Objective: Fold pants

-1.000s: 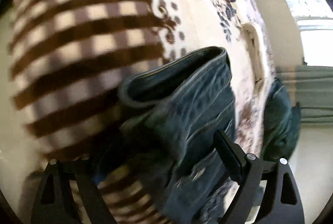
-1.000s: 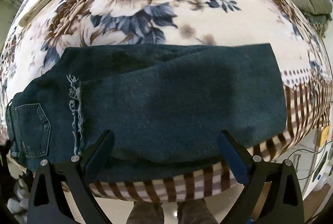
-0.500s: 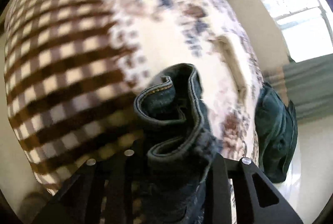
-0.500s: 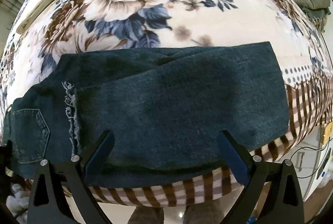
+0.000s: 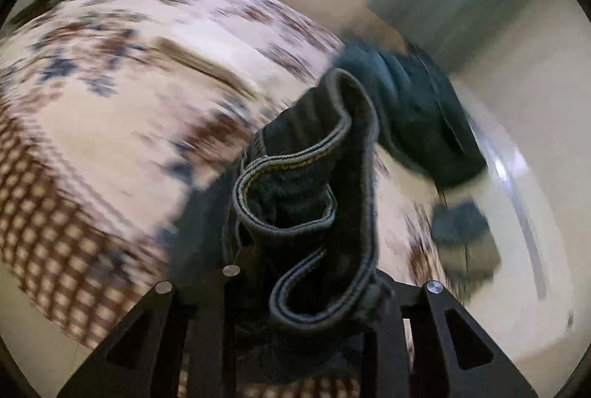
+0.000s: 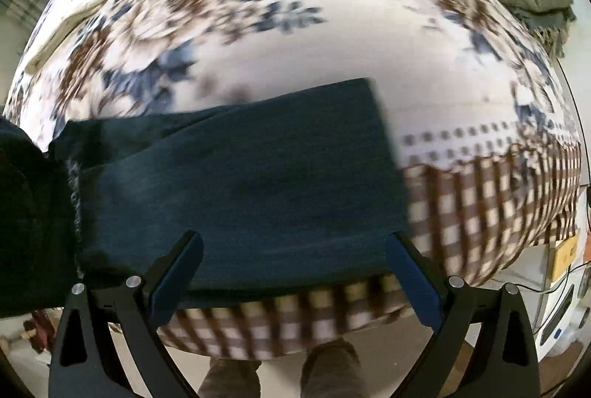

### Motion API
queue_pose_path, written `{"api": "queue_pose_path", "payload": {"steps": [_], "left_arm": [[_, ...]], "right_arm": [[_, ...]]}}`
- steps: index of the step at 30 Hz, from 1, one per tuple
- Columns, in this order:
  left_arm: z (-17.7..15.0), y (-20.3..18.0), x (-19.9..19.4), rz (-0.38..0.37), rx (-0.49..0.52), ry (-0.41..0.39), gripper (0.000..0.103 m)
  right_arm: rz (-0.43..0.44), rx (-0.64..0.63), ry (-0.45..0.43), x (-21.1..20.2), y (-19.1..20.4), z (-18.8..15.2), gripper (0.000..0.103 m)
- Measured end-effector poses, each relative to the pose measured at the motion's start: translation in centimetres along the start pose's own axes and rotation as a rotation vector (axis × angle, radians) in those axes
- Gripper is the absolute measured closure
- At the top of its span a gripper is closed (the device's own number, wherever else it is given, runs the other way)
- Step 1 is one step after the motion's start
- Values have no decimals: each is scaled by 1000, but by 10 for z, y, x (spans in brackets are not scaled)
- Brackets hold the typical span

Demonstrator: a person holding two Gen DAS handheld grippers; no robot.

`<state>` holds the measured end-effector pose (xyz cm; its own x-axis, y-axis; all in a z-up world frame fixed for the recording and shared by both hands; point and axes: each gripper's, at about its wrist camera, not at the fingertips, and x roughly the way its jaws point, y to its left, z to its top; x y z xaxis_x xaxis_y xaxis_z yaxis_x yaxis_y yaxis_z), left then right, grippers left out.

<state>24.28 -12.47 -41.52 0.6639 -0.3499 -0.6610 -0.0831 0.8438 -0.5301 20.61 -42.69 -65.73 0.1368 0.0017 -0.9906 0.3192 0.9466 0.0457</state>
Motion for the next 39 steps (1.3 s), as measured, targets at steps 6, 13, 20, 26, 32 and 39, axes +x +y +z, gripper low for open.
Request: {"api": "queue_pose_path", "payload": {"steps": [6, 13, 20, 26, 32, 39], "left_arm": [[-60, -58, 86, 9, 122, 200, 81], [-100, -82, 140, 167, 188, 466, 72], [-78, -78, 103, 159, 123, 500, 33], [-54, -53, 80, 406, 222, 369, 24], [-46, -17, 98, 544, 259, 389, 24], [-39, 2, 99, 628, 276, 359, 24]], "right_arm": [[-18, 80, 16, 3, -79, 14, 2], [140, 181, 22, 0, -153, 27, 2], [468, 205, 43, 1, -138, 39, 2], [601, 172, 144, 39, -78, 50, 2], [441, 80, 177, 76, -33, 54, 1], [367, 31, 70, 54, -12, 46, 76]]}}
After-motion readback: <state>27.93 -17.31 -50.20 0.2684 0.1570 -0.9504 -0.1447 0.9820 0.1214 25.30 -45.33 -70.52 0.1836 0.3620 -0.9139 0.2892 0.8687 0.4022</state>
